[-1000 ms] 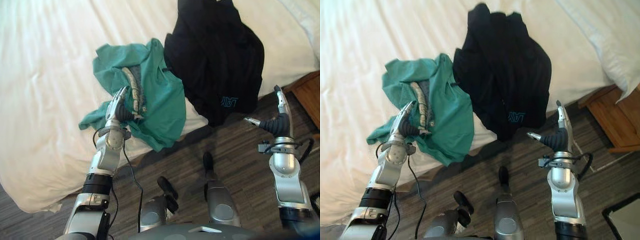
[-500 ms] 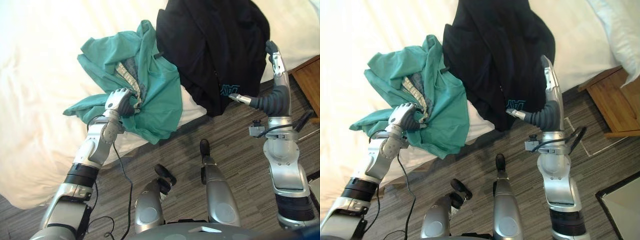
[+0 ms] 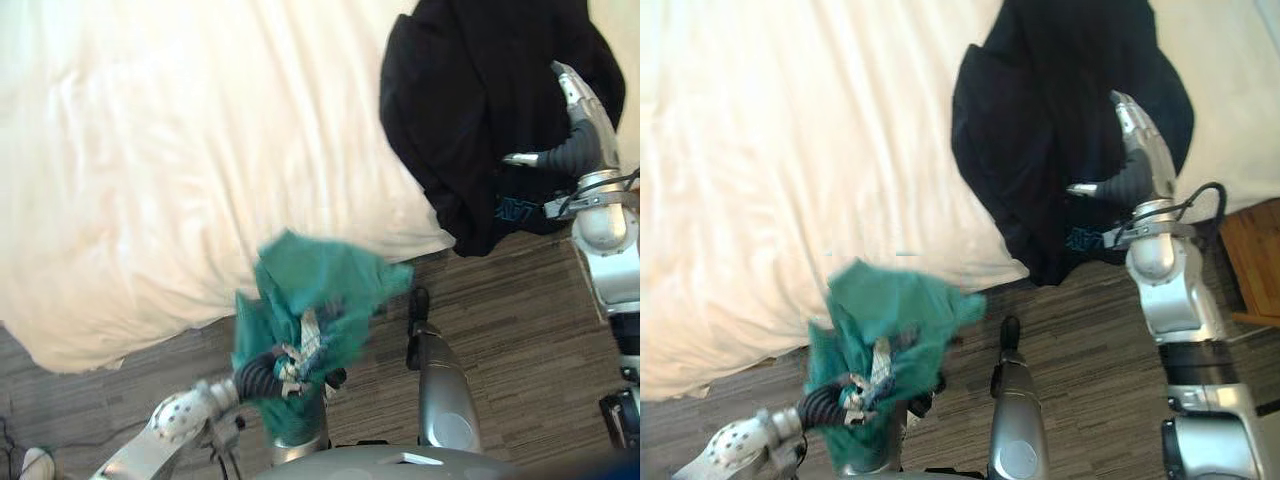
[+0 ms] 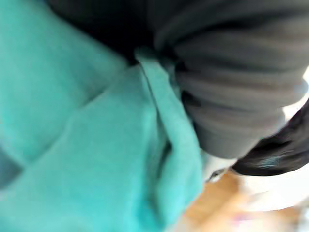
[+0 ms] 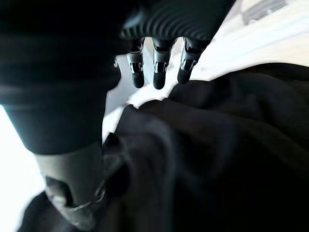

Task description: Tidy the bed and pick cloth on bed and put in laundry

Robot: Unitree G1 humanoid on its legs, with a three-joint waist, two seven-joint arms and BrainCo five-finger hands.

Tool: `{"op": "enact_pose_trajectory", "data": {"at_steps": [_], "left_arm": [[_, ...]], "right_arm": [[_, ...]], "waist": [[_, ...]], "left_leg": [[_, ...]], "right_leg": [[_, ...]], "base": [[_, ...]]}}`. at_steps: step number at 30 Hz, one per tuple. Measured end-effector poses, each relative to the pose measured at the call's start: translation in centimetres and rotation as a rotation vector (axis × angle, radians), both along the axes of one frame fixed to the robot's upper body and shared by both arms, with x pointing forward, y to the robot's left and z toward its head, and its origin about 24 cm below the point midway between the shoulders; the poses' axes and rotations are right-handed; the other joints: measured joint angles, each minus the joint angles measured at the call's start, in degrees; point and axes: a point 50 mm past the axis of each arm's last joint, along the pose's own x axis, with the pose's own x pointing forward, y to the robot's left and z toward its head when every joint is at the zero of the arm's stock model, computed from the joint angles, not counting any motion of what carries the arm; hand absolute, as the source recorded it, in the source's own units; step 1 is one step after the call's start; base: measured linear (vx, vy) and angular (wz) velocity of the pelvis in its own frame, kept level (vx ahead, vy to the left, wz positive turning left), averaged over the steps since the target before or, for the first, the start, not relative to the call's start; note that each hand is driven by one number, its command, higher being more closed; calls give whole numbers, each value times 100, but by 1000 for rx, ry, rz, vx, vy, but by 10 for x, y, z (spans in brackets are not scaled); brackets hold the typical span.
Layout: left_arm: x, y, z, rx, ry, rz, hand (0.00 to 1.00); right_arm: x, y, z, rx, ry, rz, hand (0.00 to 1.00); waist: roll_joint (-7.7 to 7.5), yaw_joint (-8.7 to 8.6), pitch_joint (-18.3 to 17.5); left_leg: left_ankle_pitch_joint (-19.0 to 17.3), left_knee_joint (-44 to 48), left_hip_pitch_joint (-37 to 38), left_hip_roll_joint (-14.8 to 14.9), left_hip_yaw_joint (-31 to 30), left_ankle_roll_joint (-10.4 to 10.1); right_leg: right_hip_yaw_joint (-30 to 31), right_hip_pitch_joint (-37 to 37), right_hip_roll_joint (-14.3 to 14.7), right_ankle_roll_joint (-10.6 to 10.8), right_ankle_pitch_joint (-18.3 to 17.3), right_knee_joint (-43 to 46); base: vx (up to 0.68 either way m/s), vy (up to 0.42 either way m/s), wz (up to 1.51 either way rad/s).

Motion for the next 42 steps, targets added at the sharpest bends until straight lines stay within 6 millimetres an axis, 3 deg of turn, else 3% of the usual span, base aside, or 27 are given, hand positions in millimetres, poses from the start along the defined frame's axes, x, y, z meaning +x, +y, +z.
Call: {"op": "enact_pose_trajectory", "data": {"at_steps": [4, 6, 11, 12, 14, 18, 22, 25, 30, 31, 35, 38, 42], "left_arm": [[11, 0, 29, -200, -15, 35, 100], [14, 2, 33, -233, -23, 61, 100], [21, 7, 50, -259, -88, 87, 100], [22, 8, 52, -255, -98, 90, 100], [25, 12, 58, -254, -120, 102, 100], [18, 10, 53, -302, -95, 138, 100], [14, 7, 49, -324, -66, 151, 100], [15, 6, 49, -324, -64, 146, 100], [18, 6, 49, -323, -71, 178, 100], [19, 6, 46, -334, -68, 216, 100], [24, 0, 22, -389, -11, 394, 100], [27, -4, -6, -387, 67, 555, 100], [37, -17, -19, -338, 74, 645, 100]], "right_arm": [[5, -30, 15, -1, 15, -105, 0], [6, -42, 17, -11, 38, -147, 0], [12, -49, 49, -82, 14, -159, 0], [13, -48, 51, -88, 14, -156, 100], [16, -46, 53, -93, 13, -144, 100], [16, -47, 54, -33, -1, -115, 100], [23, -36, 41, 81, 3, -54, 100], [29, -20, 8, 197, 36, 7, 100], [17, 28, -89, 389, 217, 115, 100], [7, 38, -114, 458, 270, 128, 100], [-30, 64, -187, 721, 429, 117, 100], [-66, 83, -248, 934, 637, 46, 100], [-105, 91, -294, 1060, 835, -55, 100]], "waist": [[66, 113, 35], [140, 168, 72], [235, 246, 169], [237, 239, 185], [263, 239, 201], [261, 262, 276], [243, 256, 270], [230, 226, 264], [72, 231, -7], [1, 249, -225], [-213, 256, -720], [-379, 222, -1217], [-413, 143, -1346]], "left_leg": [[47, -17, -371, -101, 36, 63], [50, 22, -493, -99, 51, 67], [48, 228, -940, -70, 259, 70], [47, 279, -967, -52, 280, 72], [34, 452, -1071, 8, 297, 88], [-259, 957, -1227, 184, 260, 203], [-365, 1321, -1259, 372, 167, 197], [-365, 1356, -1026, 443, 46, 195], [-346, 1155, -317, 455, -125, 146], [-313, 1023, -217, 415, -142, 124], [-107, 444, 334, 208, -321, 68], [180, -176, 538, 19, -520, 22], [373, -572, 713, -209, -870, 69]], "right_leg": [[5, -344, -109, -1, 2, 7], [9, -473, -127, -1, 2, 48], [140, -1105, -207, -1, 2, 423], [147, -1142, -212, -1, 1, 471], [153, -1290, -239, 1, -16, 673], [168, -1462, -313, -99, -387, 1205], [130, -1436, -293, -130, -506, 1468], [-3, -1106, -270, -150, -557, 1473], [-278, -191, -227, -155, -620, 1255], [-339, -46, -226, -154, -621, 1146], [-530, 638, -202, -152, -617, 716], [-709, 1062, -56, -113, -340, -42], [-979, 1547, 3, -47, -74, -689]], "base": [[-36, 23, 15], [-36, 7, 6], [-31, 1, -1], [-38, -14, 2], [-46, -35, 3], [-51, -52, 10], [-46, -80, 5], [1, -63, 6], [33, -50, 10], [50, -42, 18], [83, -17, 23], [107, 2, 19], [85, 33, 32]]}}
